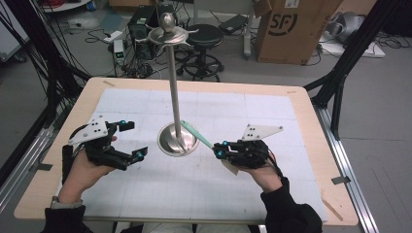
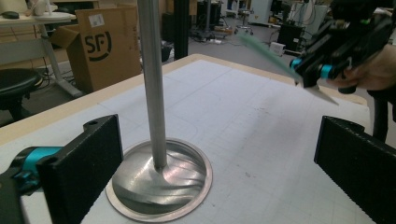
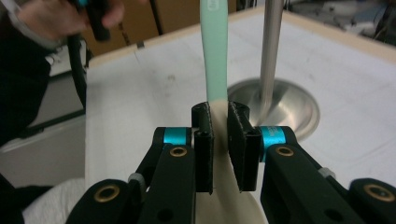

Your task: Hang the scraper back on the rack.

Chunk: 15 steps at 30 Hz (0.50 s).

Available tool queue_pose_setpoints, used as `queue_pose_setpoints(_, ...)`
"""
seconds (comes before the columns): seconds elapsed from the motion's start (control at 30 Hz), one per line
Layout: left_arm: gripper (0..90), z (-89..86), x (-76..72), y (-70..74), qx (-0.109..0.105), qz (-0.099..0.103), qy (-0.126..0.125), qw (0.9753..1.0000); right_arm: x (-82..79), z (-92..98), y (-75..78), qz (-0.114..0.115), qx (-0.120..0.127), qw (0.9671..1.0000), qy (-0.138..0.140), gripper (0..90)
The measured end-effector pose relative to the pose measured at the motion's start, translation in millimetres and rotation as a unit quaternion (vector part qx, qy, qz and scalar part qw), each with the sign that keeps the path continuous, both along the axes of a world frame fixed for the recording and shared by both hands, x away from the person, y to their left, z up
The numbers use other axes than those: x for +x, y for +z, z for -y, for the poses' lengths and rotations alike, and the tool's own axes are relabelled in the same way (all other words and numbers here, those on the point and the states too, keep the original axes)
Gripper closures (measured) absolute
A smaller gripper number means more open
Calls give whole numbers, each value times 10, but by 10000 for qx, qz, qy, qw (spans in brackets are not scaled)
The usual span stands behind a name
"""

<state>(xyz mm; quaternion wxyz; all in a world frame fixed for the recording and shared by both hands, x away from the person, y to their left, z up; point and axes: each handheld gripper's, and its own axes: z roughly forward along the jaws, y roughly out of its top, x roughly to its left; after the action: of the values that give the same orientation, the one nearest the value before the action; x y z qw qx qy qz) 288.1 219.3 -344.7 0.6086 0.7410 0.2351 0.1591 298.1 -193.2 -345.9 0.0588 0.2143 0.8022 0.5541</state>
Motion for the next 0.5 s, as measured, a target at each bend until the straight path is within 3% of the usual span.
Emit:
queue_pose_setpoints(0.1,18,15,-5,3,-19,-20,-28,10000,24,24,134,137,80,9998,-85,812)
queue_pose_setpoints(0.23,18,27,-9,10,-86,-23,-66,9999,69,56,314,139,256,9993,-221,812)
queue_pose_setpoints(0.5,18,32,0,-12,-30,-60,-62,10000,120,113,645,496,564,9964,-401,812)
